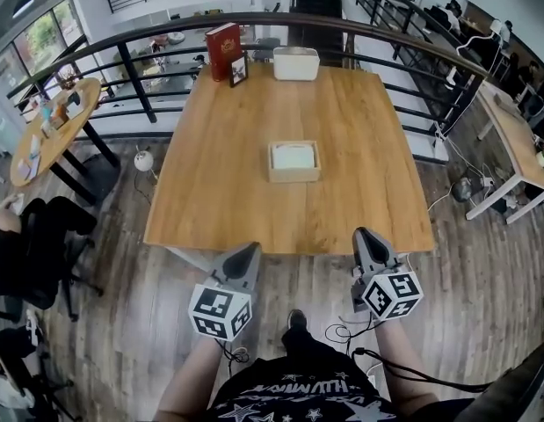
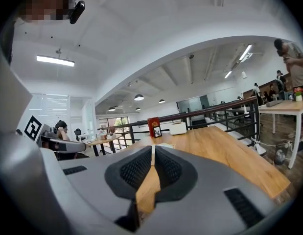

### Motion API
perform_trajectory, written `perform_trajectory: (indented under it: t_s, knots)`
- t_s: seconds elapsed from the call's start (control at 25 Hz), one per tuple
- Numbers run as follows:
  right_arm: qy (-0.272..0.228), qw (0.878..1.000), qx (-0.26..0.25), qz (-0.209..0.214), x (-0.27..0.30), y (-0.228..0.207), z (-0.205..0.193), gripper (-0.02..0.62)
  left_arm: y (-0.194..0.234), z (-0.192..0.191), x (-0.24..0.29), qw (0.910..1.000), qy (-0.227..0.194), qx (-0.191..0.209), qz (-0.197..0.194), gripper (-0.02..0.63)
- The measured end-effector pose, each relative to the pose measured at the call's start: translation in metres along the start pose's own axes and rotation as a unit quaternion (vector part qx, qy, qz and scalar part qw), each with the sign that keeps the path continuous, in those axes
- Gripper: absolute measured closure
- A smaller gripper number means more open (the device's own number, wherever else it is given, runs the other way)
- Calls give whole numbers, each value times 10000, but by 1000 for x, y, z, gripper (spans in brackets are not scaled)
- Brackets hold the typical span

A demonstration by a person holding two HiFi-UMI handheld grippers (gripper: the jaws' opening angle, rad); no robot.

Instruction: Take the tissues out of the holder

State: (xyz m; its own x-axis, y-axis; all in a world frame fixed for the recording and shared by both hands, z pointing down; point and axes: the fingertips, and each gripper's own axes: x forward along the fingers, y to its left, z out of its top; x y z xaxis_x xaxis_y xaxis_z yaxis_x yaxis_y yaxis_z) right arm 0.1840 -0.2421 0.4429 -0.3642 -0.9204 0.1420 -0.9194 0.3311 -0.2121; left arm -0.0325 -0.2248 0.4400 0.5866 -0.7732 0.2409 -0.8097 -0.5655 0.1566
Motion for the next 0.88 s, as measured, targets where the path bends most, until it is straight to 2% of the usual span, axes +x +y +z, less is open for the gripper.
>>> perform_trajectory:
  t_s: [0.12,0.56,0.88]
  knots:
    - [17,10000,65,23,14,-24,4,566,-2,3,22,10000,34,30,56,592]
    - [108,9981,34,610,67,-65,13,566,-5,20,84,9990,83,101,423,592]
    - [167,9958,151,888,87,-81,11,566,-11,15,97,9977,190,125,646,592]
